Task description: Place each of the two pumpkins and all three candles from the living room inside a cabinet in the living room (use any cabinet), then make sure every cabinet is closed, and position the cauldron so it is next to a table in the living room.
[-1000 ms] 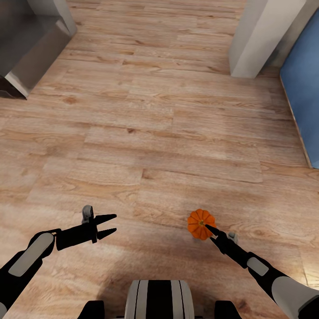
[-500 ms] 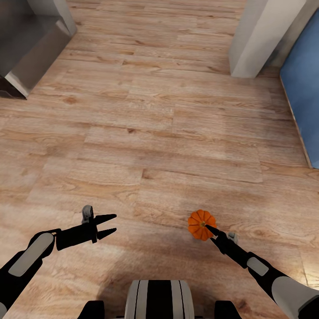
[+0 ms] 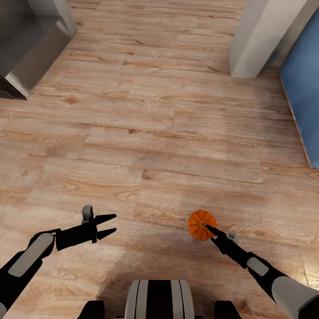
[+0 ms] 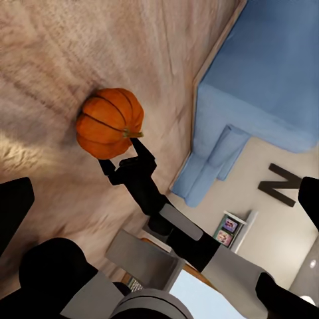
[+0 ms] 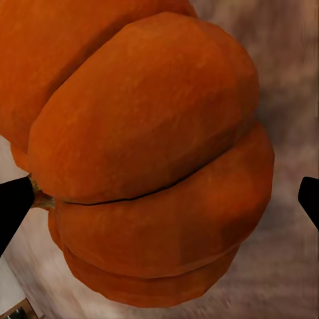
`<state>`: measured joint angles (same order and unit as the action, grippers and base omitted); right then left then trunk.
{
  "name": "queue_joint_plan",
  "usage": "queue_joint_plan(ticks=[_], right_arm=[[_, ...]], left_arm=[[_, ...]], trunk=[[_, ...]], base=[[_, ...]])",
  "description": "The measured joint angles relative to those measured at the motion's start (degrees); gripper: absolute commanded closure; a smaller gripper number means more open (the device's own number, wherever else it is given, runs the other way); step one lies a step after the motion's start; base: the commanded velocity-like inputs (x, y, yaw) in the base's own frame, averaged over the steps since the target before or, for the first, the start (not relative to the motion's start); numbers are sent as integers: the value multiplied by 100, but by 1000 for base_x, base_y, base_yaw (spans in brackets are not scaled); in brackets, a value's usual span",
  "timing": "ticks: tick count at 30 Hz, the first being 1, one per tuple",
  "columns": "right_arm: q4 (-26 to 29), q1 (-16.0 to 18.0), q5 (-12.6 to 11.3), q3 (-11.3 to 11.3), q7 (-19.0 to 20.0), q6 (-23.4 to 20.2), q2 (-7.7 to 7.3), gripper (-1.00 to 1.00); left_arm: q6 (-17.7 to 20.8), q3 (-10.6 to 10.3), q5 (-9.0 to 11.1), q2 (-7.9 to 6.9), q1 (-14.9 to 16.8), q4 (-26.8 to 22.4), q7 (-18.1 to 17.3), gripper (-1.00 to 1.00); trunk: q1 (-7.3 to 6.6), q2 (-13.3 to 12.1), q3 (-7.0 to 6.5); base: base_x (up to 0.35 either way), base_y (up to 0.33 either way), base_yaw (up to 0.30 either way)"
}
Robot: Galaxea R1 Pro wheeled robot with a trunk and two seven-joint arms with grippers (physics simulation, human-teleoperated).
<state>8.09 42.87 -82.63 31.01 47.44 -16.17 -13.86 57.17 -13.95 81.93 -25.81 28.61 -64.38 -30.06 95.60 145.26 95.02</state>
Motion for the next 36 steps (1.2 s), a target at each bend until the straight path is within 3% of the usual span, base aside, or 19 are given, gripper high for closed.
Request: queue_joint_plan(ticks=[13,14,36], right_arm=[[17,1,-46,-61,65,-38,0,-100],[17,1,-46,-62,65,-38,0,100],[20,1,-35,-53,68,-1,-8,100]], left_arm=[[0,1,1,-3,-1,-1,1,-100],[0,1,2,-5,-1,-1,2,-100],[0,1,4,0,-1,0,2,-100]], trunk=[[-1,0,0],[-1,0,0],[-1,0,0]], base=[[40,38,0],[0,0,0],[0,0,0]])
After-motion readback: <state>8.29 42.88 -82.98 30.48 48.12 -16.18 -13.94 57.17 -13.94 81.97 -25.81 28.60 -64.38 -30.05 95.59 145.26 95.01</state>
